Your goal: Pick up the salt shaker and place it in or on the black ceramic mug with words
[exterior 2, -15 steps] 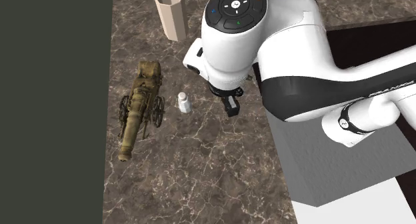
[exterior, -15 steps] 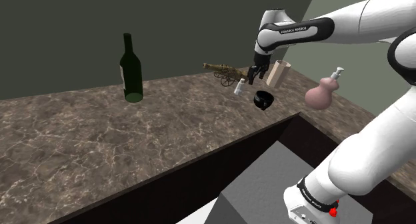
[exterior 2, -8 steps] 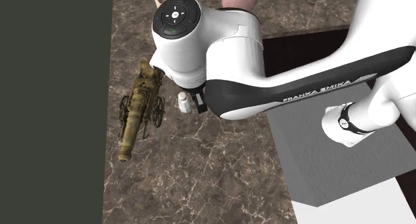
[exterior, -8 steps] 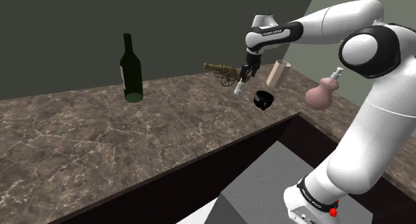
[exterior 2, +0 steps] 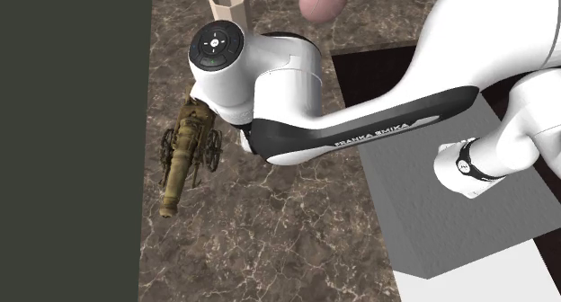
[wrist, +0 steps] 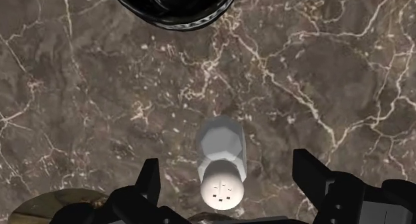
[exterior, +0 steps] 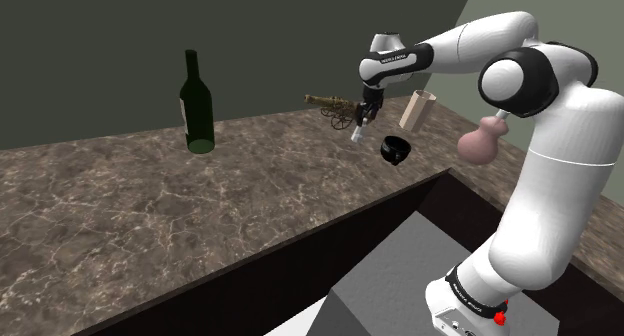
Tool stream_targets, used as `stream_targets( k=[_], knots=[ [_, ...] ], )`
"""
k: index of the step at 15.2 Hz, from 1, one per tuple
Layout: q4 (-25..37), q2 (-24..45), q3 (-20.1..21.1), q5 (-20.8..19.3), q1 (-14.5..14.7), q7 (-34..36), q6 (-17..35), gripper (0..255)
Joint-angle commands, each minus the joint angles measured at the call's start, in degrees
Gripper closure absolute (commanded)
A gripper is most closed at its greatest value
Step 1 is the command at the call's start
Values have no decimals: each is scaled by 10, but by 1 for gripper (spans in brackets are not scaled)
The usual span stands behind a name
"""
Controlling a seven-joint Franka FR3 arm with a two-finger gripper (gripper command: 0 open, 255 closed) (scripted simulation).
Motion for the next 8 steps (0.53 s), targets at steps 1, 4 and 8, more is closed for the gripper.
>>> stream_targets(
  k=[1,4,8],
  knots=[
    [-4,8,0,2,-2,-1,13,0],
    [-6,10,0,2,-2,-2,17,0],
    [-6,10,0,2,-2,-2,17,0]
  ],
)
